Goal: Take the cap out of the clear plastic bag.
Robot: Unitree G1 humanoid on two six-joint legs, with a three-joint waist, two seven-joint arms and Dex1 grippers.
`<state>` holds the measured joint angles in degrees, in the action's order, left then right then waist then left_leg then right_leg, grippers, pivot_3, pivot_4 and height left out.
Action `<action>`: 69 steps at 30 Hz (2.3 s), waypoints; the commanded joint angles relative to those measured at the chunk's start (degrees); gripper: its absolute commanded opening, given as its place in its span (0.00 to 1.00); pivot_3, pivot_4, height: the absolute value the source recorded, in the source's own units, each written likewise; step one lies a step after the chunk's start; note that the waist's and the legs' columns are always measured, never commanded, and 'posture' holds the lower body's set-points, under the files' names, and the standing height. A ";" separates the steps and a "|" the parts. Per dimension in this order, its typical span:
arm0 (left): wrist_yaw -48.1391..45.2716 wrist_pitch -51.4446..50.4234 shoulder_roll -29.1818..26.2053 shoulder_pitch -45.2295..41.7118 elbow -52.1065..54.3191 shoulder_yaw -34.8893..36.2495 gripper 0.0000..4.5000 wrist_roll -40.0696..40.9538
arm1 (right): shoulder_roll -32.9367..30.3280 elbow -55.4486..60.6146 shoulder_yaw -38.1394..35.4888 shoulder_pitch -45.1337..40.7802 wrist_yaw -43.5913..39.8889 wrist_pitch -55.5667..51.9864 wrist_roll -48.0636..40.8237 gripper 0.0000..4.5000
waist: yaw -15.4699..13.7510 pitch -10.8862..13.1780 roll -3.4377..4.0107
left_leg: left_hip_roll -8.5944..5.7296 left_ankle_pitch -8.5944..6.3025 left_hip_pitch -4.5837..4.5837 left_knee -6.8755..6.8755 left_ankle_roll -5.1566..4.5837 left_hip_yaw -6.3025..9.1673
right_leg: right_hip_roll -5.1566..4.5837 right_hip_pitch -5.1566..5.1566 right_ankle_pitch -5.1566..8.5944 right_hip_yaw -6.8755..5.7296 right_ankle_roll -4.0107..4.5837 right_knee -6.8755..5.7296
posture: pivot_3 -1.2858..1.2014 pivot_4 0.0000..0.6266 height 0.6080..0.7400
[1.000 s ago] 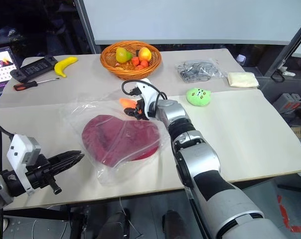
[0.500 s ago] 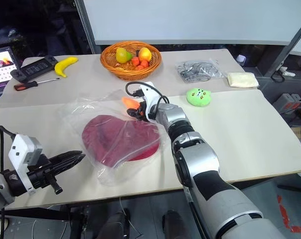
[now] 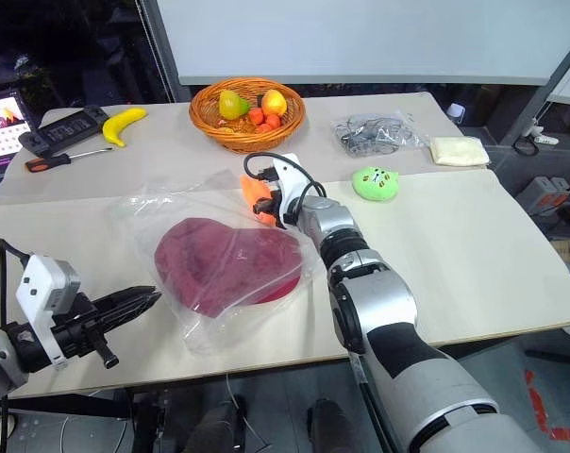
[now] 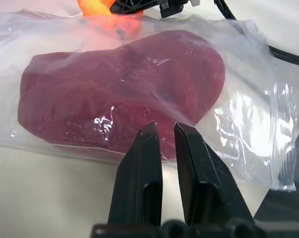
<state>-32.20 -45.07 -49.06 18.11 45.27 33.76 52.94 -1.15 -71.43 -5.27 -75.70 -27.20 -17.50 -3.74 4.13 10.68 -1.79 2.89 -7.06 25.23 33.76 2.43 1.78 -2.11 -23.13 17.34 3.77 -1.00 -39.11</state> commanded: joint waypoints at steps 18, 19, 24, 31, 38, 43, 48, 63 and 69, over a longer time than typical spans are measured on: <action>1.82 0.72 1.32 -0.77 1.94 -1.01 0.13 -0.12 | -24.20 -5.81 8.45 2.71 34.30 15.45 18.97 0.23 | 1.06 0.00 0.00 | -0.06 0.00 -0.06 0.00 -0.03 -0.22 | -0.06 -0.02 -0.03 0.26 -0.02 -0.03 | 0.52 0.24 1.00; 1.76 0.76 1.26 -0.73 1.90 -0.91 0.13 -0.19 | -24.22 -6.01 8.61 3.17 33.76 15.19 19.21 0.27 | 1.32 0.02 0.03 | -0.06 0.01 -0.07 0.03 -0.03 -0.22 | -0.06 -0.02 -0.03 0.27 -0.02 -0.06 | 0.52 0.24 1.00; 1.66 0.95 1.15 -1.01 1.50 -0.79 0.13 -0.48 | -23.82 -6.14 8.89 3.71 33.62 14.87 20.08 0.65 | 1.48 0.03 0.05 | -0.07 0.01 -0.06 0.06 -0.03 -0.23 | -0.06 -0.01 -0.04 0.28 -0.06 -0.09 | 0.52 0.24 1.00; 1.39 1.27 1.53 -0.92 1.66 -1.21 0.13 -0.95 | -23.95 -5.52 7.36 3.21 31.32 15.20 18.74 0.99 | 1.25 0.03 0.05 | -0.09 0.01 -0.06 0.09 -0.03 -0.22 | -0.07 0.03 -0.05 0.26 -0.09 -0.08 | 0.52 0.24 1.00; 4.70 0.83 7.32 0.08 -1.36 0.42 0.13 2.64 | -24.91 -3.55 5.90 -0.05 18.60 14.21 16.11 0.99 | 1.36 0.04 0.05 | -0.09 0.01 -0.06 0.09 -0.03 -0.25 | -0.08 0.01 -0.06 0.29 -0.10 -0.08 | 0.52 0.24 1.00; 9.06 0.37 11.75 3.94 1.27 1.76 0.13 5.22 | -27.24 7.21 0.22 -0.16 -10.90 5.37 3.99 0.99 | 1.23 0.04 0.05 | -0.06 0.00 -0.06 0.10 -0.03 -0.24 | -0.05 0.03 -0.06 0.27 -0.11 -0.08 | 0.52 0.24 1.00; 11.41 0.60 12.71 6.81 2.55 2.87 0.13 8.50 | -32.17 42.68 -0.35 13.19 -32.37 -16.45 -12.19 0.99 | -0.84 0.02 0.04 | -0.04 -0.02 -0.04 0.12 -0.06 -0.15 | -0.07 0.09 -0.06 0.14 -0.11 -0.04 | 0.52 0.24 1.00; 48.61 6.57 24.57 -8.10 -18.66 -9.58 0.13 49.93 | -41.08 88.19 4.75 41.47 -43.21 -32.72 -33.18 0.99 | -1.93 -0.13 -0.26 | 0.02 -0.05 -0.70 0.56 -0.09 -0.16 | -0.01 0.94 0.00 0.17 -0.30 0.02 | 0.52 0.24 1.00; 57.12 6.36 24.79 -15.08 -25.29 -15.17 0.13 52.66 | -40.57 89.94 3.44 41.84 -38.38 -34.35 -35.38 0.99 | -2.53 -0.16 -0.31 | -0.05 -0.05 -0.61 0.65 -0.09 -0.16 | -0.02 0.95 -0.08 0.20 -0.35 0.08 | 0.52 0.24 1.00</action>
<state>23.10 -38.88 -24.02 4.42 20.35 19.51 103.81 -41.54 16.11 0.40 -33.25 -66.81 -51.17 -37.28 1.60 10.51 -2.10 2.84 -7.11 24.63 34.41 2.34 1.61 -2.13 -22.19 17.26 3.97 -1.36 -39.04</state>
